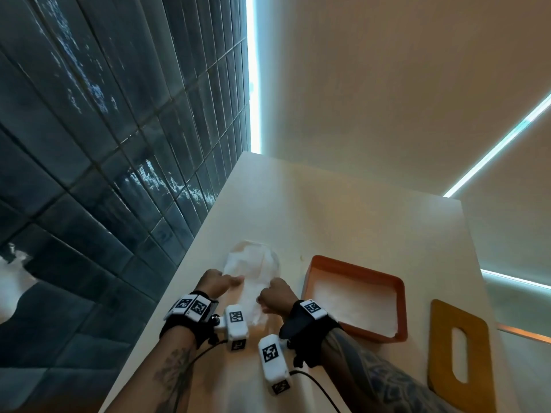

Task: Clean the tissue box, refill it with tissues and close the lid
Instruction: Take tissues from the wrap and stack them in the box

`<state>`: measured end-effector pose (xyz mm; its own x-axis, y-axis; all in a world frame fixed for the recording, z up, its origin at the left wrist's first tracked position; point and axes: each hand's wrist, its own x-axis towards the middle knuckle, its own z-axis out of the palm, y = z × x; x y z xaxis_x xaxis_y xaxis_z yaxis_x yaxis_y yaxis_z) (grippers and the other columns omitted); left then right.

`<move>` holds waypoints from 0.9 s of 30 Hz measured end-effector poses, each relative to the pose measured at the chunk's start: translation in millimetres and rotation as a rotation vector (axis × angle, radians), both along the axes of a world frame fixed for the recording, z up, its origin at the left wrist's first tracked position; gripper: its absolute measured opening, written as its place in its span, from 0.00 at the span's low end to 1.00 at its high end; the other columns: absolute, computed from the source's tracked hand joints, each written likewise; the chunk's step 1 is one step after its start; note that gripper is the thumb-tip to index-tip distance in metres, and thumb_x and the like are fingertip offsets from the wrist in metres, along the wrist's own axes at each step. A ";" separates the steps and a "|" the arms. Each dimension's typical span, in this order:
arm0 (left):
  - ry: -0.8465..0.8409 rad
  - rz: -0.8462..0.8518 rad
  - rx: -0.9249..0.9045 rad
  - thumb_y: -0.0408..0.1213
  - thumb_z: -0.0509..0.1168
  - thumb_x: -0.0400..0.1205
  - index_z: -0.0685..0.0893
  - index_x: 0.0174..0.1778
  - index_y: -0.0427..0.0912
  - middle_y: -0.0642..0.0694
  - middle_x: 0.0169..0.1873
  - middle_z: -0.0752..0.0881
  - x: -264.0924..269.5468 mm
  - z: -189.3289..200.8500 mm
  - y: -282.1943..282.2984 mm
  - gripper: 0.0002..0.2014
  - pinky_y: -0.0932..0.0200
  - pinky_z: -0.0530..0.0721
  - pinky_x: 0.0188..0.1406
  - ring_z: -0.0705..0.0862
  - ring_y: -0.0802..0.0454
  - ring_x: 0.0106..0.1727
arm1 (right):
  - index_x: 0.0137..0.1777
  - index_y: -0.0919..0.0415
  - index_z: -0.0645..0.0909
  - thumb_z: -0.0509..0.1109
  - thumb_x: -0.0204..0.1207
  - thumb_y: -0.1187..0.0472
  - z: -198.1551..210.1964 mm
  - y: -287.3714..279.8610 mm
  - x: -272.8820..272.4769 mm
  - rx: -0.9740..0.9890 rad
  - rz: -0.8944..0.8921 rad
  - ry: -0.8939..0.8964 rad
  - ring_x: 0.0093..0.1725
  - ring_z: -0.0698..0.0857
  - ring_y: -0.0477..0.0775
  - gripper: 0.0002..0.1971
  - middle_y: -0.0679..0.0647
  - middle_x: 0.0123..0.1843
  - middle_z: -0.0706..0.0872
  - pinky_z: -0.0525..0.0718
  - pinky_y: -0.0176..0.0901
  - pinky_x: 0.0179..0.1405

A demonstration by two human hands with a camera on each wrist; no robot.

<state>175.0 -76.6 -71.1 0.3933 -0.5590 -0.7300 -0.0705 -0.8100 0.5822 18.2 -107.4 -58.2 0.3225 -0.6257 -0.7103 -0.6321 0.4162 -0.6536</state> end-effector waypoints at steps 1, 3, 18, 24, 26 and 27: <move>0.044 -0.037 0.020 0.43 0.81 0.66 0.85 0.54 0.32 0.35 0.48 0.91 -0.7 1.4 1.2 0.25 0.42 0.87 0.57 0.90 0.37 0.48 | 0.46 0.65 0.76 0.62 0.61 0.64 -1.9 0.1 0.7 -0.008 -0.004 0.005 0.40 0.82 0.61 0.13 0.62 0.41 0.80 0.82 0.50 0.39; 0.113 -0.100 0.026 0.39 0.80 0.67 0.84 0.57 0.33 0.34 0.51 0.90 -2.8 7.6 2.5 0.25 0.43 0.87 0.54 0.89 0.37 0.50 | 0.48 0.64 0.74 0.60 0.61 0.63 -13.5 -1.2 0.4 -0.019 0.008 0.012 0.44 0.81 0.61 0.14 0.63 0.45 0.79 0.83 0.52 0.43; 0.286 0.121 0.067 0.35 0.73 0.75 0.78 0.59 0.30 0.27 0.46 0.89 -1.1 8.3 23.4 0.20 0.48 0.84 0.36 0.88 0.36 0.32 | 0.58 0.70 0.77 0.58 0.77 0.64 -1.3 11.9 -16.6 -0.199 0.200 0.167 0.54 0.82 0.64 0.14 0.63 0.55 0.84 0.73 0.42 0.45; 0.078 0.138 0.021 0.39 0.79 0.66 0.82 0.57 0.28 0.30 0.48 0.90 -6.7 5.5 20.3 0.27 0.50 0.85 0.43 0.88 0.37 0.42 | 0.45 0.69 0.80 0.65 0.69 0.67 -8.5 18.6 -14.0 -0.256 0.261 0.205 0.42 0.80 0.57 0.07 0.63 0.41 0.84 0.76 0.41 0.38; -0.235 0.071 -0.009 0.42 0.79 0.64 0.83 0.56 0.29 0.32 0.51 0.88 -17.6 12.0 18.6 0.28 0.51 0.84 0.50 0.87 0.36 0.51 | 0.37 0.68 0.83 0.68 0.69 0.67 -10.9 21.3 -11.2 -0.254 0.310 0.205 0.40 0.83 0.55 0.04 0.61 0.36 0.85 0.81 0.43 0.36; -0.373 0.042 -0.034 0.44 0.79 0.65 0.81 0.57 0.32 0.33 0.54 0.87 -24.2 16.1 18.7 0.29 0.50 0.83 0.50 0.86 0.35 0.54 | 0.31 0.66 0.81 0.69 0.69 0.67 -10.8 23.0 -9.6 -0.241 0.327 0.206 0.39 0.83 0.55 0.06 0.58 0.31 0.82 0.81 0.41 0.34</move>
<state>150.7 -57.9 -55.0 0.6519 -0.5578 -0.5137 -0.2496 -0.7975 0.5492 8.6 -84.5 -69.0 0.3982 -0.6697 -0.6269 -0.8319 0.0243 -0.5543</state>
